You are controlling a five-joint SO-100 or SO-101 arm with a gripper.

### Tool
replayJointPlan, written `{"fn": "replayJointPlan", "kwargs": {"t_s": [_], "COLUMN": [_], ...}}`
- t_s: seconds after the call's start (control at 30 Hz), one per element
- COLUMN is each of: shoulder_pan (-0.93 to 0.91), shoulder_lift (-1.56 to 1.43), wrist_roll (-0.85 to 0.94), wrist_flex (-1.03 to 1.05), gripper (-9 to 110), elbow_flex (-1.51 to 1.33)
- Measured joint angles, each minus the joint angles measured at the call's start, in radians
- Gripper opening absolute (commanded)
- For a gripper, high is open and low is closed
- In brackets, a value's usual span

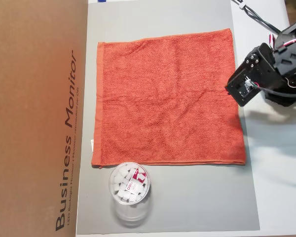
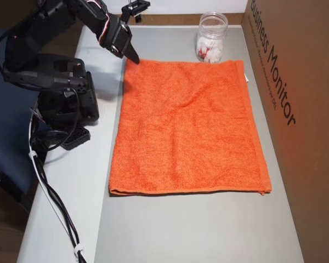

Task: Fold the blanket.

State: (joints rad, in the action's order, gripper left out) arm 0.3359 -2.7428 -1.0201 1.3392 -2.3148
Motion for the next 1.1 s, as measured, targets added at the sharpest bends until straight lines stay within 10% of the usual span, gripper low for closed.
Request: {"fn": "replayJointPlan", "kwargs": {"t_s": [1.1], "shoulder_pan": [0.526], "shoulder_lift": [0.209], "wrist_roll": [0.000], "wrist_flex": [0.000], "gripper": [18], "elbow_flex": [0.021]}}
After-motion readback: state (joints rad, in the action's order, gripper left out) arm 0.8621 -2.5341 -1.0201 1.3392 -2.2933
